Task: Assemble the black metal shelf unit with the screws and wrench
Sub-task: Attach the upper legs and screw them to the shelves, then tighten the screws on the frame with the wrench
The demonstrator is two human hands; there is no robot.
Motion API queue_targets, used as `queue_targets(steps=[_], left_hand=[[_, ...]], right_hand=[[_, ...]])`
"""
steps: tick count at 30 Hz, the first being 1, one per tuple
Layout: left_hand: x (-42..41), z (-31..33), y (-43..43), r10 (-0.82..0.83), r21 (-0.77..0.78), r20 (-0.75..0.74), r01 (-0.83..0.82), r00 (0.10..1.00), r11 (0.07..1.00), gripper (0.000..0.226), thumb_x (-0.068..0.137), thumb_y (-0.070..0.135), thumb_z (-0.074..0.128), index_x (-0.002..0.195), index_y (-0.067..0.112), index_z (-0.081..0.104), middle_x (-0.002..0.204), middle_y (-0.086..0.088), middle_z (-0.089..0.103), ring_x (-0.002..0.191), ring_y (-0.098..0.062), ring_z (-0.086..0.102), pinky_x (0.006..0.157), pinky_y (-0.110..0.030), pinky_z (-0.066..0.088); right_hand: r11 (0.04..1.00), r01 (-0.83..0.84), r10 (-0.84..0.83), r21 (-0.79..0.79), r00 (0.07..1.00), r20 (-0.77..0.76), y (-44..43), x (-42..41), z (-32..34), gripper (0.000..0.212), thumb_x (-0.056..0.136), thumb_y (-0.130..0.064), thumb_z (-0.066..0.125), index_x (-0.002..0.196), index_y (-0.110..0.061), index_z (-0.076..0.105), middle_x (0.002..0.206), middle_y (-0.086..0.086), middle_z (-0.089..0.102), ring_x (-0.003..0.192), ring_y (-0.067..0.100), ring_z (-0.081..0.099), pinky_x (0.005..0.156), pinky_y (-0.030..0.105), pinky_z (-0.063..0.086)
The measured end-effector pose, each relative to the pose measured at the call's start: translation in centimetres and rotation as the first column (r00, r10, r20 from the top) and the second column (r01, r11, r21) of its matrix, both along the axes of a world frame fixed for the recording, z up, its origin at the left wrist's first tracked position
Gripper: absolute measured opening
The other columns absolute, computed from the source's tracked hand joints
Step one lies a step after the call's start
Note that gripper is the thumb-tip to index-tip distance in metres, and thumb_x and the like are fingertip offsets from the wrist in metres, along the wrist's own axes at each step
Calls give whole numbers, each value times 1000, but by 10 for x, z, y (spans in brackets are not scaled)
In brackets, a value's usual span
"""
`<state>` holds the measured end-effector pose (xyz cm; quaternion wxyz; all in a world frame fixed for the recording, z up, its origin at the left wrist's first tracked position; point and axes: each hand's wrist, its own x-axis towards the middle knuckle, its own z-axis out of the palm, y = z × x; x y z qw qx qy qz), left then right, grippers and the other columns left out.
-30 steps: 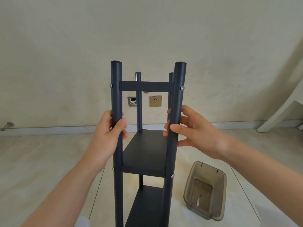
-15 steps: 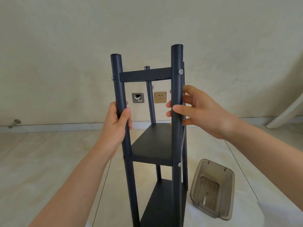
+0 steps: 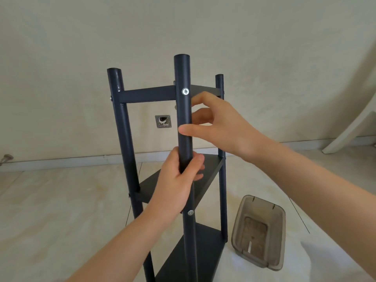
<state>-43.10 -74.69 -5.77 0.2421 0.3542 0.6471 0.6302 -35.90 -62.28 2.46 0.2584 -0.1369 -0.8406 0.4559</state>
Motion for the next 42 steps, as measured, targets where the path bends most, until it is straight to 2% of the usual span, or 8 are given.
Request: queue_targets(steps=[4,10,15,19,22,29,34,42], left_hand=[[3,-2,8,14,54,-51,-12,999,998,10,102,32,52,103,23,56,75,2,67,57,-13,62,58,-17,52],[-4,-5,15,-26,53,-143,34,989,998,13,102,36,51,99,23,52,65,4,55,56,-15,53,59,-23,52],[-8,-7,16,-94,83,-101,102,990,991,11,102,34,53,97,25,51,69,2,55,57,-14,53,59,-26,52],[-7,-8,19,-89,97,-122,101,989,990,10,103,34,52,97,26,51,69,4,54,57,-13,53,61,-26,51],[-7,-8,23,-67,108,-132,82,989,991,9,104,34,52,97,29,50,69,5,54,58,-13,53,62,-29,51],[-11,-8,27,-49,132,-110,63,993,989,8,104,33,53,99,28,52,69,6,53,57,-11,52,60,-27,51],[-13,-6,30,-51,135,-85,62,995,989,7,104,30,54,99,26,52,68,5,53,55,-11,50,57,-25,49],[-12,-3,35,-63,137,-57,70,996,988,7,105,30,53,98,27,52,68,5,52,54,-11,49,56,-24,48]], right_hand=[[1000,-4,5,-27,999,34,2,5,1,23,90,-27,70,111,-23,59,90,-8,75,87,-1,68,77,9,51],[979,192,-173,-75,963,206,34,34,-36,24,99,-36,51,98,-19,69,96,-7,73,94,7,67,85,24,53],[977,210,-171,34,679,714,71,62,-140,34,102,-31,47,111,-5,66,110,8,67,101,25,62,91,37,49],[972,223,-170,72,458,872,80,75,-218,40,105,-30,40,121,2,60,120,16,61,112,31,59,90,34,44],[968,252,-94,-7,387,917,68,79,-266,45,106,-33,39,136,-2,50,138,17,53,128,32,50,105,39,39],[845,517,-103,-135,406,908,23,79,-353,81,100,-43,50,154,-3,4,155,21,31,138,38,40,113,44,37],[924,368,-49,-104,385,922,10,85,-383,79,99,-22,54,155,-8,0,137,19,49,119,31,56,102,39,48],[967,119,173,-225,340,924,7,119,-397,105,87,-17,71,154,-28,-10,140,18,49,120,31,56,96,36,49]])
